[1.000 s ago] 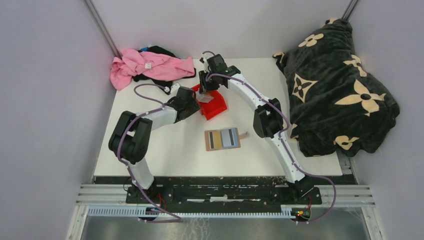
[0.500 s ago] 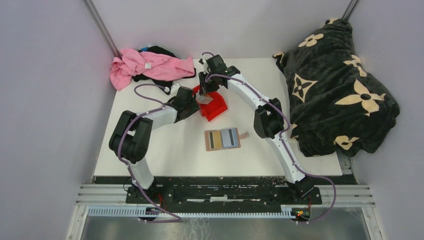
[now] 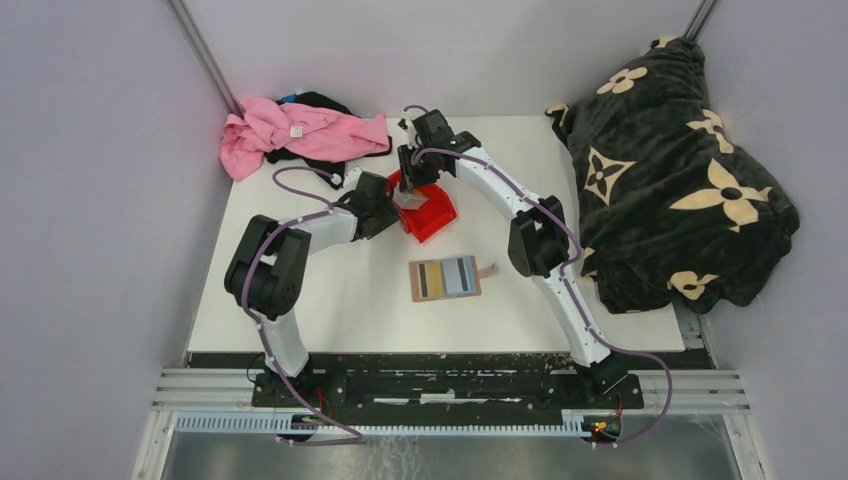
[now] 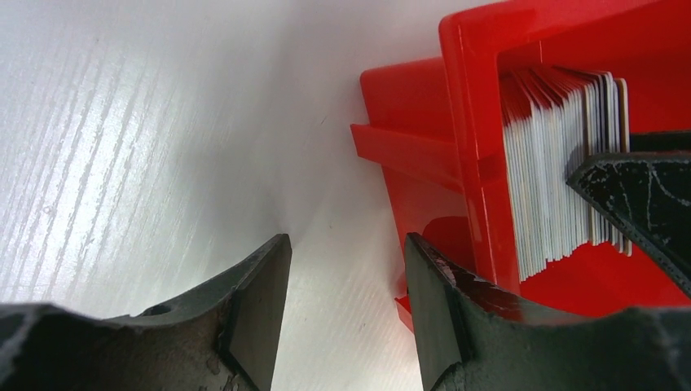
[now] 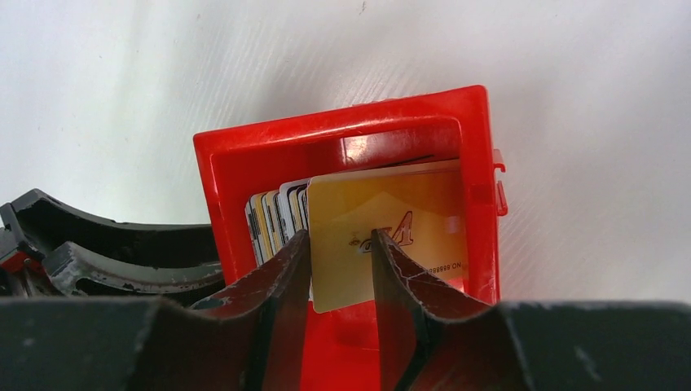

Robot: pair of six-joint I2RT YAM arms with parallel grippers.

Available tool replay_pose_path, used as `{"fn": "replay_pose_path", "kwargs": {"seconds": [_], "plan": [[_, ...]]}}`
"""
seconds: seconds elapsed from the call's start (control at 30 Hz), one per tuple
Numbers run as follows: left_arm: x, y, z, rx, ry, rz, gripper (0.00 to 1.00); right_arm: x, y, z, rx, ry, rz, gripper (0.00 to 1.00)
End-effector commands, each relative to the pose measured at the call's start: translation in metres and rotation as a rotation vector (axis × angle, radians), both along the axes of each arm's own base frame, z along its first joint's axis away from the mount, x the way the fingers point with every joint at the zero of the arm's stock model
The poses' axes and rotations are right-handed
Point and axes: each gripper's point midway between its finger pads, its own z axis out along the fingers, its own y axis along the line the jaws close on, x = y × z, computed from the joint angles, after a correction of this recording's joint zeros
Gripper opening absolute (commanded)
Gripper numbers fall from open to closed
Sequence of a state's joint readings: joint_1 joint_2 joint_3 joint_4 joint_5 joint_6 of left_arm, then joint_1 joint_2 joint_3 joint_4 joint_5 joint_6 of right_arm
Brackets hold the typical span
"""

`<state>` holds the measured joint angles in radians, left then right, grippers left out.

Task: Put the credit cards into the card holder
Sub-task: Pick up the credit card from the storage box.

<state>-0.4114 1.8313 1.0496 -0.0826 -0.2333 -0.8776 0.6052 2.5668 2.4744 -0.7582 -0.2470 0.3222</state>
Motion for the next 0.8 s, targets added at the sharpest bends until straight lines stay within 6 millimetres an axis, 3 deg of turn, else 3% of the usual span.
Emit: {"fn": "replay_pose_path", "kwargs": {"seconds": [0.0,0.77], "plan": [[0.024,-0.013,0.021,-0.038,-0.064,-0.005,0.61,-0.021,0.018,0.037,0.068,0.01,0.046,0.37],[0.028,-0.014,0.019,-0.04,-0.062,-0.02,0.61,-0.037,0.032,0.069,0.101,-0.023,0.075,0.27]]}}
